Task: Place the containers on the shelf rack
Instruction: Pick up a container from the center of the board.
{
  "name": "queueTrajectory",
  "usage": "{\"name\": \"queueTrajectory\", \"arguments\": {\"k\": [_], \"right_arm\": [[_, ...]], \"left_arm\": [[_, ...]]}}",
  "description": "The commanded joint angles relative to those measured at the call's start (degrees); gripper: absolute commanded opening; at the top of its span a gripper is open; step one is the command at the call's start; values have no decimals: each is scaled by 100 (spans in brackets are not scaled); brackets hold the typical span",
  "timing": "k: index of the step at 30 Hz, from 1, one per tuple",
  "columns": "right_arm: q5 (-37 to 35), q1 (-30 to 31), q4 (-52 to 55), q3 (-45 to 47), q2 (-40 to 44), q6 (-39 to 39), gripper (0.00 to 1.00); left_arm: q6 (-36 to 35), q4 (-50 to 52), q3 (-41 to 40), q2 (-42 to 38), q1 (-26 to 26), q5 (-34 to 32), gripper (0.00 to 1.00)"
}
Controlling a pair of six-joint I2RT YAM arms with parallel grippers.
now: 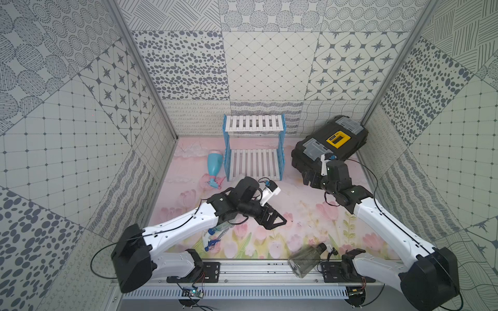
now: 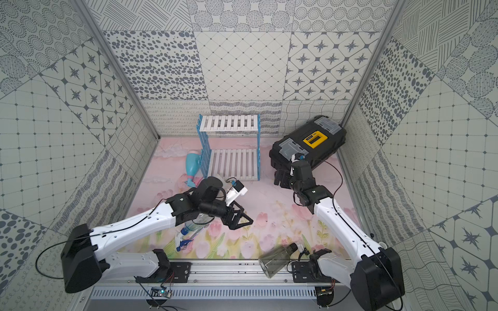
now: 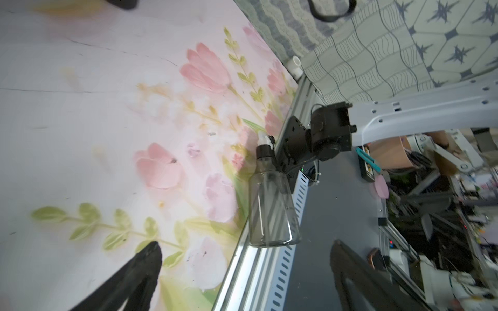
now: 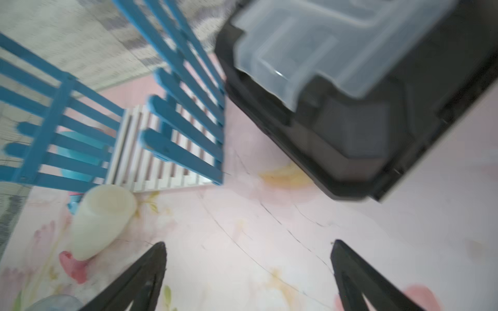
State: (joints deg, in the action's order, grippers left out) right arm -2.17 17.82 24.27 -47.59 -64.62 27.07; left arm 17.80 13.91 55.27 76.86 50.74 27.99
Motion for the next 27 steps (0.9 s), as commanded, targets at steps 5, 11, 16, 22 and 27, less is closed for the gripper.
{"name": "queueTrajectory", "arguments": {"k": [5, 11, 16, 22, 27], "right_arm": [[492, -1045, 834, 124, 3, -109, 97], [750, -1518, 815, 114, -11, -249, 97], [954, -1722, 768, 200, 162, -248, 97], [1107, -1764, 644, 334, 312, -135, 97], [1206, -1773, 535, 418, 327, -63, 97]], "left_arm": [[-975, 1312, 2405, 2729, 1728, 225, 99], [-2043, 2403, 3386, 3701, 2396, -980, 99], [-2485, 2711, 3721, 4191, 2614, -1826, 99], [-2807, 2957, 3731, 4649, 2610, -3094, 99], [-2965, 2876, 3569, 4637, 2490, -3474, 95]]}}
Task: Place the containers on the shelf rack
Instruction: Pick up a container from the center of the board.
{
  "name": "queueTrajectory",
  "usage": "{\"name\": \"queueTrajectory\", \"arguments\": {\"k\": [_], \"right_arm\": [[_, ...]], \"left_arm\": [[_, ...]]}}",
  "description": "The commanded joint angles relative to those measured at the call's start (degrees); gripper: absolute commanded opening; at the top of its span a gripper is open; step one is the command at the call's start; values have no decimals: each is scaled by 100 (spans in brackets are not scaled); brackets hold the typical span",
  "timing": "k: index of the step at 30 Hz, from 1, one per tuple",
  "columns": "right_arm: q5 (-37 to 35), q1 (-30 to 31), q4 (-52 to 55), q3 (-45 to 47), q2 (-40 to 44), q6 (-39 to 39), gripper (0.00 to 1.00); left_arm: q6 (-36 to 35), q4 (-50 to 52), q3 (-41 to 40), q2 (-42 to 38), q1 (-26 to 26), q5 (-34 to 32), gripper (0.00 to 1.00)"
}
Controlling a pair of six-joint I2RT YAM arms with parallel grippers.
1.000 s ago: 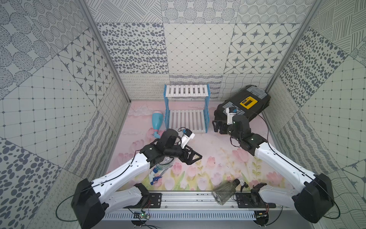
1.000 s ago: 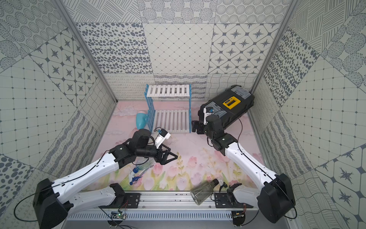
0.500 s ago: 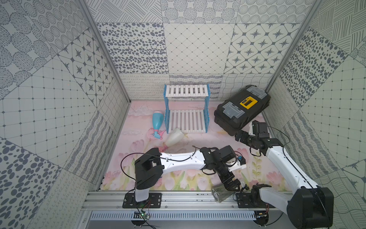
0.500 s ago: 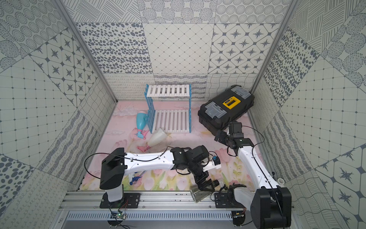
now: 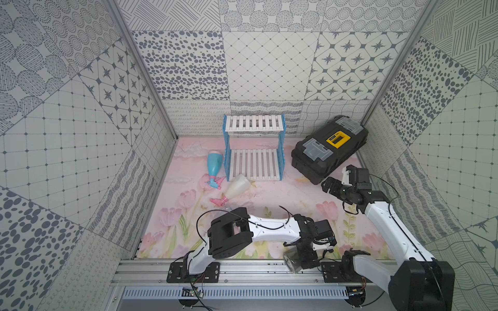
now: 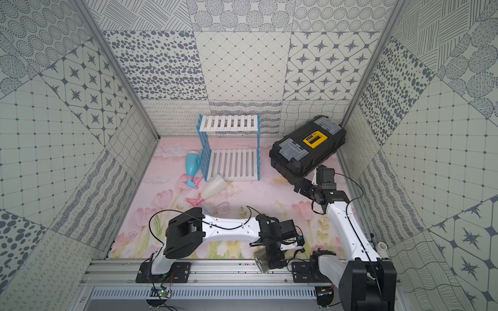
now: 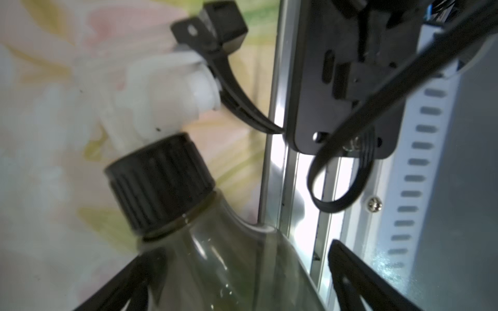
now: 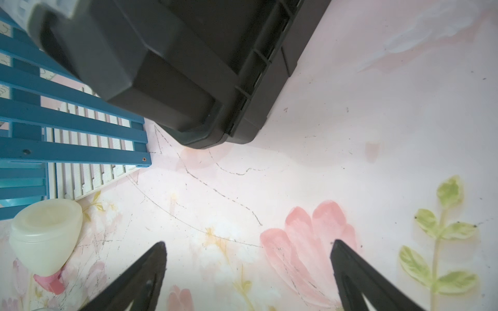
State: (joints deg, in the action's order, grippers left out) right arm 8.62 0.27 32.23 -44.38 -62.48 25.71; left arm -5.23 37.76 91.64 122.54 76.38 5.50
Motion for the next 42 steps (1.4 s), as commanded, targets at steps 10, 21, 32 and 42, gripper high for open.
{"name": "queueTrajectory", "arguments": {"k": [10, 21, 32, 42], "right_arm": [[551, -18, -396, 95, 156, 90, 97], [2149, -19, -508, -235, 404, 248, 97], [4963, 899, -4623, 260, 468, 2497, 97], [3832, 2251, -3343, -572, -171, 1554, 89]], "left_arm": [[-722, 360, -519, -384, -723, -1927, 63], [694, -1899, -2404, -3118, -2267, -1571, 50], [2760, -4735, -4071, -5032, -3618, 2270, 51], [2999, -5059, -4177, -5101, -3630, 2376, 51]]}}
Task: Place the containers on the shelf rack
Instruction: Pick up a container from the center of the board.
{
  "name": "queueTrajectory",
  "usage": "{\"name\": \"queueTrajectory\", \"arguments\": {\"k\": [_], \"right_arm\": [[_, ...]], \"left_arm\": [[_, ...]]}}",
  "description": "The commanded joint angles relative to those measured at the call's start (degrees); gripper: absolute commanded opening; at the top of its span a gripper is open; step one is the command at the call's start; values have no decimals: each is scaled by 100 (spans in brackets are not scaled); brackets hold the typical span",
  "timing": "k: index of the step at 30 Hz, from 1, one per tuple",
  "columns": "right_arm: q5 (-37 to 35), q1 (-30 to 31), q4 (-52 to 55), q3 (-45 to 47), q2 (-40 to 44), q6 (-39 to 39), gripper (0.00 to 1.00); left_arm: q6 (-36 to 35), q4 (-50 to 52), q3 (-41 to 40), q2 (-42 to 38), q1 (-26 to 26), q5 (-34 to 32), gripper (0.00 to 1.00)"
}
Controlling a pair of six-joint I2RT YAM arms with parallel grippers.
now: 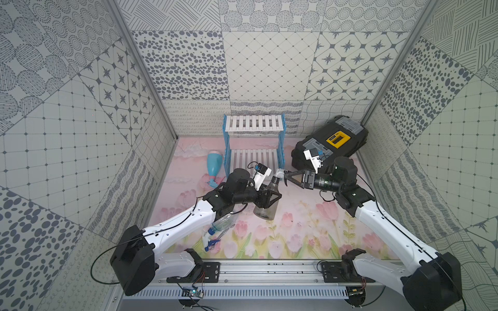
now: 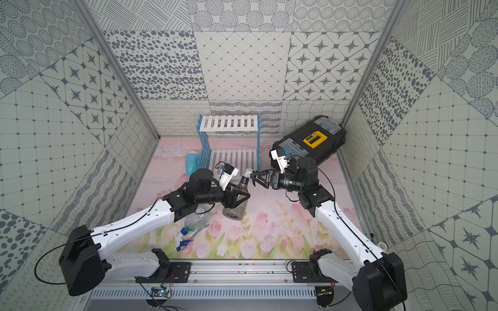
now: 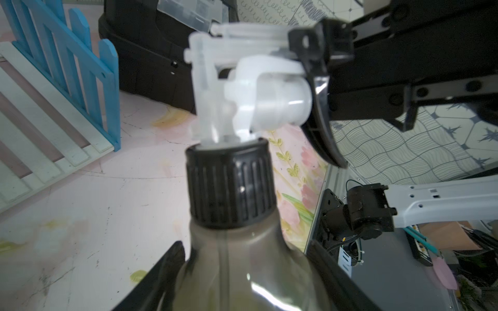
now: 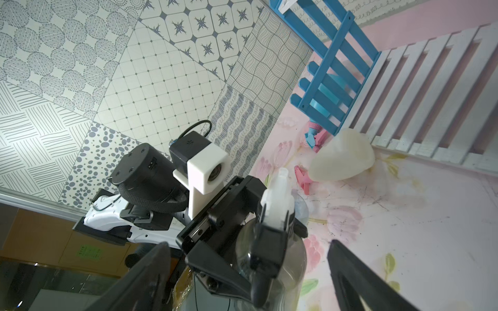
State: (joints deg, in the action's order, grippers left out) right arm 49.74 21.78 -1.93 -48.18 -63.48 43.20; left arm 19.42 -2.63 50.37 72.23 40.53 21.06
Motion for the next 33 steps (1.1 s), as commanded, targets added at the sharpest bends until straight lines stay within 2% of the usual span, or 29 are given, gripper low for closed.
{"name": "queueTrajectory", "arguments": {"k": [1, 8, 15, 21, 23, 24, 25, 27, 28, 33], "right_arm": [[-382, 134, 216, -234, -80, -269, 84], [-1041, 389, 909, -546, -181, -528, 49], [-1939, 663, 1675, -837, -251, -834, 32], [-2361, 801, 1919, -962, -373, -867, 8], [-2477, 833, 1942, -959, -386, -850, 0], [-2521, 843, 1942, -950, -378, -844, 0], [-2568, 849, 1941, -936, -359, -838, 0], [-2695, 871, 1930, -907, -285, -851, 0], [-2792, 885, 1921, -885, -238, -875, 0], [-3374, 931, 1750, -672, 210, -1024, 0]], "left_arm": [[534, -1039, -60, -72, -46, 814, 51], [502, -1000, -73, -26, -45, 612, 50], [279, -548, 67, 41, -46, 158, 49], [-52, -133, 182, 109, 10, -138, 49], [-134, -8, 194, 116, 44, -308, 55], [-152, 19, 181, 112, 49, -372, 61], [-164, 9, 157, 93, 51, -396, 69], [-108, -110, 78, 45, 47, -308, 95], [-68, -270, -2, -6, 51, -140, 99], [555, -1282, -527, -342, -38, 753, 99]]}}
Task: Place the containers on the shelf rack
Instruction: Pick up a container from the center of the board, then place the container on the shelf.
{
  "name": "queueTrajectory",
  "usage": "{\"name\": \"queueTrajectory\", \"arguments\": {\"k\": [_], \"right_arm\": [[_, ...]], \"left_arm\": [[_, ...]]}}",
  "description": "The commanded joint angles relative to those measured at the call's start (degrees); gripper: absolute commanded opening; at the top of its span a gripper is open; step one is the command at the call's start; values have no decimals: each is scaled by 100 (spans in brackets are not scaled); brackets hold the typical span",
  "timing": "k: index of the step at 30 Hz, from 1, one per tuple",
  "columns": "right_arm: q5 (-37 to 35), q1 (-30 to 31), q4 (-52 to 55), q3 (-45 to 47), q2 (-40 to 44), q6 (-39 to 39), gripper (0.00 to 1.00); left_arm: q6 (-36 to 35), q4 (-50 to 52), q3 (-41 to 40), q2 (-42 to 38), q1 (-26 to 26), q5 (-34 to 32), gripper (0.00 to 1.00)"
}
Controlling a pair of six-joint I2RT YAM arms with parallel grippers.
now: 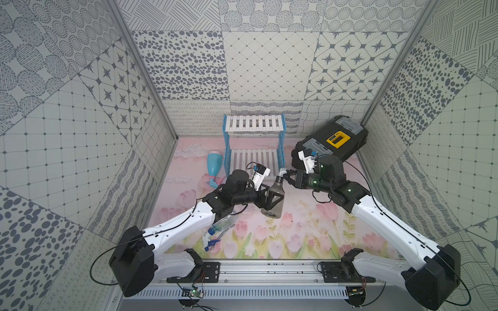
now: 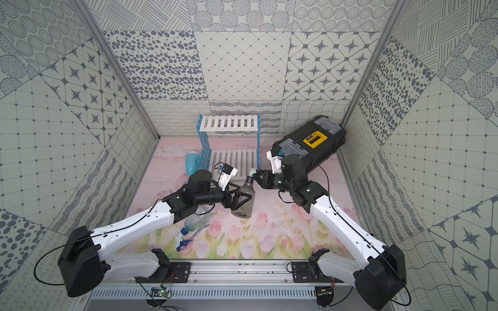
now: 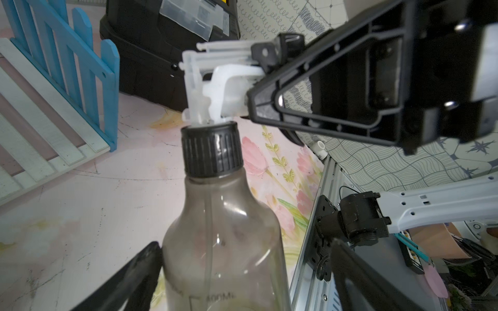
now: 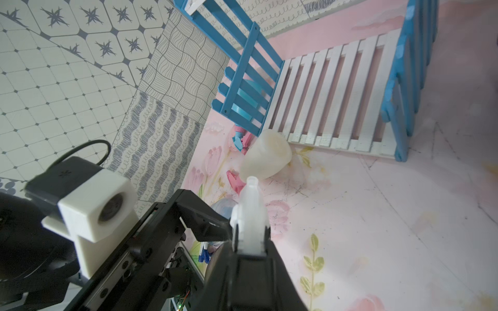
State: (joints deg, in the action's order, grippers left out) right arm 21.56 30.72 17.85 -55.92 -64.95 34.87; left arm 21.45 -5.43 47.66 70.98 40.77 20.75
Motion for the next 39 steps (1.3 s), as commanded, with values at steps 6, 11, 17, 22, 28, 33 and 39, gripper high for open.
{"name": "queueTrajectory", "arguments": {"k": [6, 11, 17, 22, 28, 33, 39], "right_arm": [[-1221, 192, -544, 149, 863, -826, 0], [-2644, 749, -763, -307, 1018, -1714, 0], [-4106, 1378, -1121, -1372, 402, -2716, 0], [-4597, 1379, -1590, -2282, -469, -3095, 0], [-4864, 1330, -1773, -3569, -1669, -3636, 0], [-4773, 1032, -1571, -4452, -2468, -3690, 0], [-4621, 655, -1426, -5201, -3169, -3752, 0]], "left_arm": [[340, 268, -91, -874, -206, 271, 99], [-611, 2009, 491, -1252, -701, -415, 99], [-1744, 2357, 431, -1958, -850, -1285, 99], [-2431, 1909, -59, -2606, -847, -1788, 99], [-2539, 1719, -339, -2725, -852, -2228, 99], [-2345, 1770, -291, -2566, -848, -2061, 99], [-2468, 1865, -256, -2496, -856, -2225, 99]]}}
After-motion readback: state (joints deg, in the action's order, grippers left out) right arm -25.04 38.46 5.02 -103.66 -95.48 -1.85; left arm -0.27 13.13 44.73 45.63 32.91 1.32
